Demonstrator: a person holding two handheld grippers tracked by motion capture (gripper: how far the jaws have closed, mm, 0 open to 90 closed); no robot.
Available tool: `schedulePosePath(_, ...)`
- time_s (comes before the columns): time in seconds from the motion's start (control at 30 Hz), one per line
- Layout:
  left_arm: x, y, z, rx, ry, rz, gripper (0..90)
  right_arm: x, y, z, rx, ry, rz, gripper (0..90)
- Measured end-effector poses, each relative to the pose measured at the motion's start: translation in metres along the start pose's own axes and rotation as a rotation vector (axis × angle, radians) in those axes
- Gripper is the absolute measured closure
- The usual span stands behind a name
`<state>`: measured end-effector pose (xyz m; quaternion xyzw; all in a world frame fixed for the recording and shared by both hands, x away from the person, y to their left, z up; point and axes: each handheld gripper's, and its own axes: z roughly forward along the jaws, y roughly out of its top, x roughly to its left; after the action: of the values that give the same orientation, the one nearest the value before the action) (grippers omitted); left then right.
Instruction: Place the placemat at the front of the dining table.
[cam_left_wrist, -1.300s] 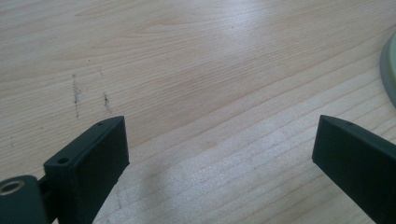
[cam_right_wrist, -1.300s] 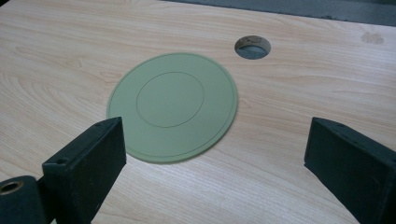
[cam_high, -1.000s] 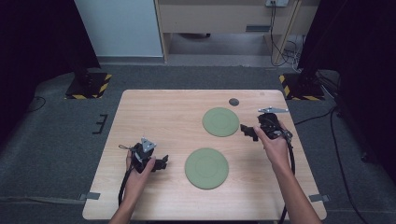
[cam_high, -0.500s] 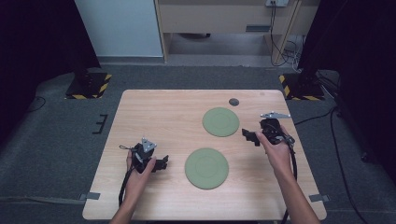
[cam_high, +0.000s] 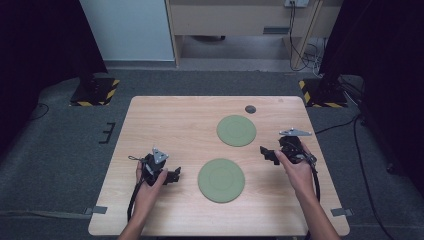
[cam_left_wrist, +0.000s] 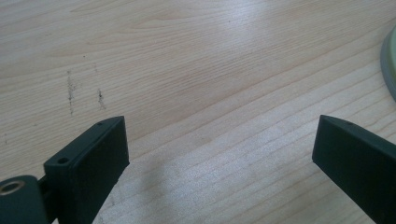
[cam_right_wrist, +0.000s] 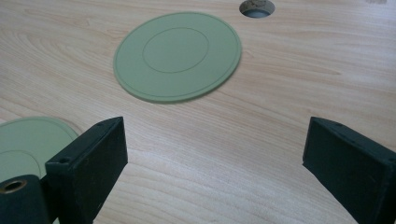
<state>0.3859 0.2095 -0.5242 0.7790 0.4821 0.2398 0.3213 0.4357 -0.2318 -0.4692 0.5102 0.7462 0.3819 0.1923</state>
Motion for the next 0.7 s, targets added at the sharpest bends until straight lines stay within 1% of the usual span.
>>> schedulePosePath(0.27, 0.002, -0.002, 0.002, 0.014, 0.003, -0.002, 3.0, -0.005, -0.013, 0.005, 0.013, -0.011, 0.024, 6.7)
schedulePosePath(0.47, 0.003, -0.003, 0.002, 0.017, 0.007, -0.007, 3.0, -0.006, -0.030, 0.013, 0.037, -0.013, 0.045, 6.9)
schedulePosePath(0.5, 0.004, -0.003, 0.003, 0.018, 0.007, -0.007, 3.0, -0.006, -0.032, 0.014, 0.037, -0.011, 0.055, 7.0)
schedulePosePath(0.7, 0.007, -0.005, 0.005, 0.030, 0.016, -0.014, 3.1, -0.006, -0.044, 0.023, 0.046, -0.018, 0.077, 7.0)
